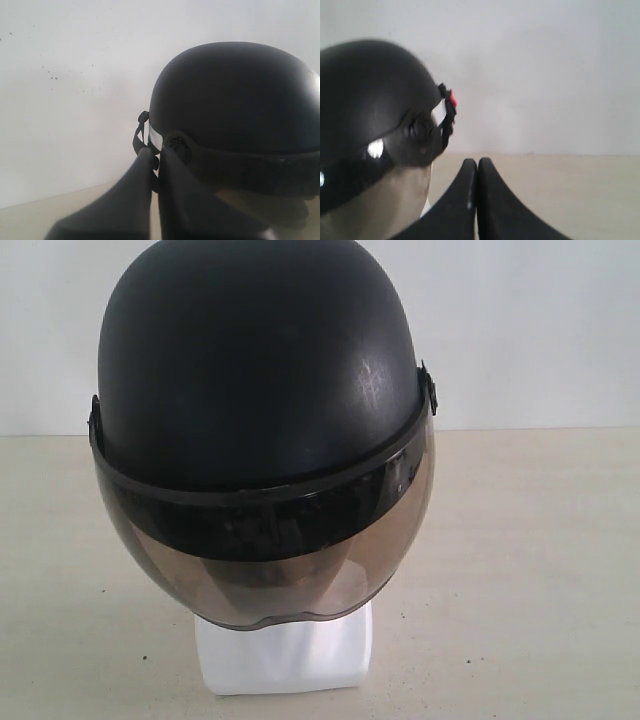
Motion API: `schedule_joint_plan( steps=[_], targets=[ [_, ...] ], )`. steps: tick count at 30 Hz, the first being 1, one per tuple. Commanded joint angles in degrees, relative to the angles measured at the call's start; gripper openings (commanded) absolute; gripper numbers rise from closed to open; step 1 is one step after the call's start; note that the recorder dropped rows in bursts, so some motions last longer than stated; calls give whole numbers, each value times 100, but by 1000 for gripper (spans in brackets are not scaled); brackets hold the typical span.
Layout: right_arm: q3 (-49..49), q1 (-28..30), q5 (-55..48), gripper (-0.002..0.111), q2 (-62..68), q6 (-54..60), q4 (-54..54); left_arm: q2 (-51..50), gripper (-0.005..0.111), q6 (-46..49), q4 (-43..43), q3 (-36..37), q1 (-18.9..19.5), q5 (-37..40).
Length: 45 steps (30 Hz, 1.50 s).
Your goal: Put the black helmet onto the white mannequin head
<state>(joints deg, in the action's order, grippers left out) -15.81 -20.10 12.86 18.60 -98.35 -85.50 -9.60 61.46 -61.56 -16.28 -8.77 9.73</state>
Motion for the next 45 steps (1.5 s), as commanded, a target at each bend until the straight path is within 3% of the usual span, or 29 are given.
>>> schedule_joint_plan(
  steps=[1, 4, 7, 10, 21, 29, 41, 45],
  targets=[
    [13, 20, -1169, 0, -21, 3476, 4622, 23, 5, -64, -49, 22, -37, -52],
    [13, 20, -1795, 0, -21, 7060, 7195, 23, 5, -64, -49, 22, -37, -52],
    [13, 20, -1845, 0, -21, 8722, 8464, 23, 5, -64, -49, 22, -37, -52],
    [36, 20, -1860, 0, -21, 9458, 8655, 23, 5, -64, -49, 22, -37, -52],
    [947, 20, -2689, 0, -1713, 9835, 8637, 23, 5, -64, -49, 22, -37, -52],
    [1581, 20, -2867, 0, -1860, 9835, 8695, 23, 5, -64, -49, 22, -37, -52],
    [1581, 20, -3265, 0, -1860, 9895, 8704, 23, 5, -64, -49, 22, -37, -52],
    [1581, 608, -3278, 0, -1860, 9895, 8688, 23, 5, -64, -49, 22, -37, -52]
  ],
)
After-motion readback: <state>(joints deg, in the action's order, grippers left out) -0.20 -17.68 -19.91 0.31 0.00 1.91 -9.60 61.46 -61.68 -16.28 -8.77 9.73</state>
